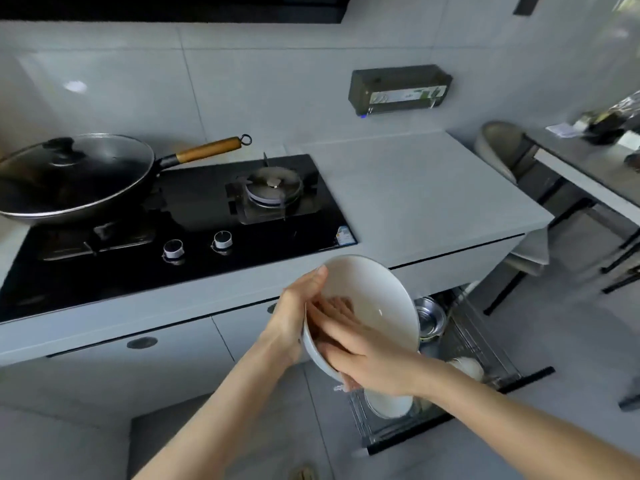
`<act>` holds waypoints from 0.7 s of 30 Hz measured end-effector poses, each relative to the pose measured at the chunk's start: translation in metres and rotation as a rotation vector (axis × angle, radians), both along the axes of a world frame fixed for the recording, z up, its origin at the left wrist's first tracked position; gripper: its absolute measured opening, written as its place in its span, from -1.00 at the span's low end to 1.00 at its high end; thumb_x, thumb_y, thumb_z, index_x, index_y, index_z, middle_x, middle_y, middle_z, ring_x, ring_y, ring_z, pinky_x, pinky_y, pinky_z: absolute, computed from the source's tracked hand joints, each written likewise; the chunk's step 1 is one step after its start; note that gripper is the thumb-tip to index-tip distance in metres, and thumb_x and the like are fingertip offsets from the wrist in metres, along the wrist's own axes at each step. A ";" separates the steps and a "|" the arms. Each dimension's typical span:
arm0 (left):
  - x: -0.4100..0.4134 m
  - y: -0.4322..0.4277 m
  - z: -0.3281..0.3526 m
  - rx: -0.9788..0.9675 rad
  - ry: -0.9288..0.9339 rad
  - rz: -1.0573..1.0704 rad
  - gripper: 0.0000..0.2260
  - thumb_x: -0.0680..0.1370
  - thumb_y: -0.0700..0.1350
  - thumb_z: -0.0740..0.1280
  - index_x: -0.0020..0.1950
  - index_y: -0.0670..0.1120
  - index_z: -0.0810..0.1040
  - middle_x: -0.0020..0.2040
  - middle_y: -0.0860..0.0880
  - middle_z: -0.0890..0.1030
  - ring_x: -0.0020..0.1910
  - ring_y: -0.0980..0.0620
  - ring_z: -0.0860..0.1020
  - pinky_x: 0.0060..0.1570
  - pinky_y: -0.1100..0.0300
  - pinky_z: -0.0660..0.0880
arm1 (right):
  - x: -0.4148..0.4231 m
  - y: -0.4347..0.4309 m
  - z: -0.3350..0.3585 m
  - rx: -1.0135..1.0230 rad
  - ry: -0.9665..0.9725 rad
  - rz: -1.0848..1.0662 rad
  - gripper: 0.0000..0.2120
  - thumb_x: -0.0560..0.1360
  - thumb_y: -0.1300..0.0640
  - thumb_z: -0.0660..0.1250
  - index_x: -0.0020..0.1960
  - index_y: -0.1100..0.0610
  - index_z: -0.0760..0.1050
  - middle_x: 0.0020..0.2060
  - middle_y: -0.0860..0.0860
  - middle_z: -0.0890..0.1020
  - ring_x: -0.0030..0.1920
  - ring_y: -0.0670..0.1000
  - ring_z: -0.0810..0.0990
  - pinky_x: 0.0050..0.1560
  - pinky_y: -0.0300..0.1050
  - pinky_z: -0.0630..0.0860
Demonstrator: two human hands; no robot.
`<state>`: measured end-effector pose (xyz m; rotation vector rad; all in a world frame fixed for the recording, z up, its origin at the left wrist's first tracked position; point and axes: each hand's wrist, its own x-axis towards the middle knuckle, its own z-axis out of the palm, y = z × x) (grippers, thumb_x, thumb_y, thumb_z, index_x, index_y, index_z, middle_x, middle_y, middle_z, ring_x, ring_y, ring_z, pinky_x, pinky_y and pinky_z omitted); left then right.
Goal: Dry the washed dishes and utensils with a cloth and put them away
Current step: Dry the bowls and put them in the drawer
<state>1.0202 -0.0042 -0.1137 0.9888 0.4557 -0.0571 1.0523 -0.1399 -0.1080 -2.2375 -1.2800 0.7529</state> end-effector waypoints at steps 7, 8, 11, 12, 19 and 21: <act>0.075 -0.002 -0.018 0.031 0.120 -0.109 -0.68 0.46 0.04 0.28 0.06 -0.14 0.62 -0.14 -0.15 0.65 -0.11 -0.13 0.57 0.13 -0.02 0.42 | 0.073 -0.068 0.035 -0.095 -0.192 0.316 -0.77 0.47 -0.01 0.37 -0.04 -0.20 0.32 0.02 -0.15 0.52 -0.04 -0.07 0.45 0.05 -0.01 0.46; 0.084 -0.006 -0.021 0.034 0.124 -0.105 -0.70 0.49 0.03 0.26 0.06 -0.11 0.63 -0.12 -0.14 0.65 -0.09 -0.13 0.57 0.17 -0.04 0.41 | 0.085 -0.078 0.037 -0.105 -0.253 0.312 -0.78 0.46 -0.02 0.38 0.01 -0.22 0.38 0.01 -0.16 0.53 -0.08 -0.07 0.42 0.01 -0.01 0.47; 0.110 -0.023 -0.030 0.054 0.144 -0.051 -0.71 0.41 0.08 0.31 -0.01 -0.05 0.67 -0.09 -0.12 0.68 -0.06 -0.14 0.59 0.19 -0.06 0.42 | 0.128 -0.119 0.035 -0.010 -0.487 0.366 -0.74 0.43 -0.02 0.43 0.12 -0.17 0.58 0.10 -0.14 0.59 -0.05 0.01 0.51 -0.11 -0.04 0.53; 0.119 -0.031 -0.034 0.074 0.156 -0.023 -0.72 0.43 0.08 0.31 0.00 -0.03 0.67 -0.07 -0.10 0.68 -0.03 -0.14 0.60 0.19 -0.06 0.42 | 0.144 -0.137 0.030 0.026 -0.553 0.346 -0.70 0.40 0.00 0.47 0.12 -0.15 0.59 0.11 -0.13 0.60 -0.04 0.02 0.54 -0.16 -0.07 0.55; 0.167 -0.112 -0.096 0.084 0.238 0.152 -0.76 0.46 0.10 0.28 0.01 0.05 0.65 -0.07 -0.06 0.69 -0.09 -0.10 0.63 0.02 -0.08 0.52 | 0.258 -0.232 -0.041 -0.084 -0.246 -0.321 -0.46 0.24 -0.35 0.42 0.20 -0.26 0.50 -0.05 -0.35 0.60 -0.05 -0.17 0.61 -0.17 -0.46 0.36; 0.173 -0.140 -0.120 0.059 0.281 0.240 -0.75 0.41 0.09 0.30 -0.01 0.05 0.65 -0.08 -0.07 0.69 -0.07 -0.12 0.62 0.04 -0.10 0.50 | 0.281 -0.238 -0.079 -0.229 0.056 -0.394 -0.36 0.21 -0.47 0.33 0.25 -0.30 0.43 -0.09 -0.40 0.59 -0.11 -0.28 0.59 -0.21 -0.44 0.39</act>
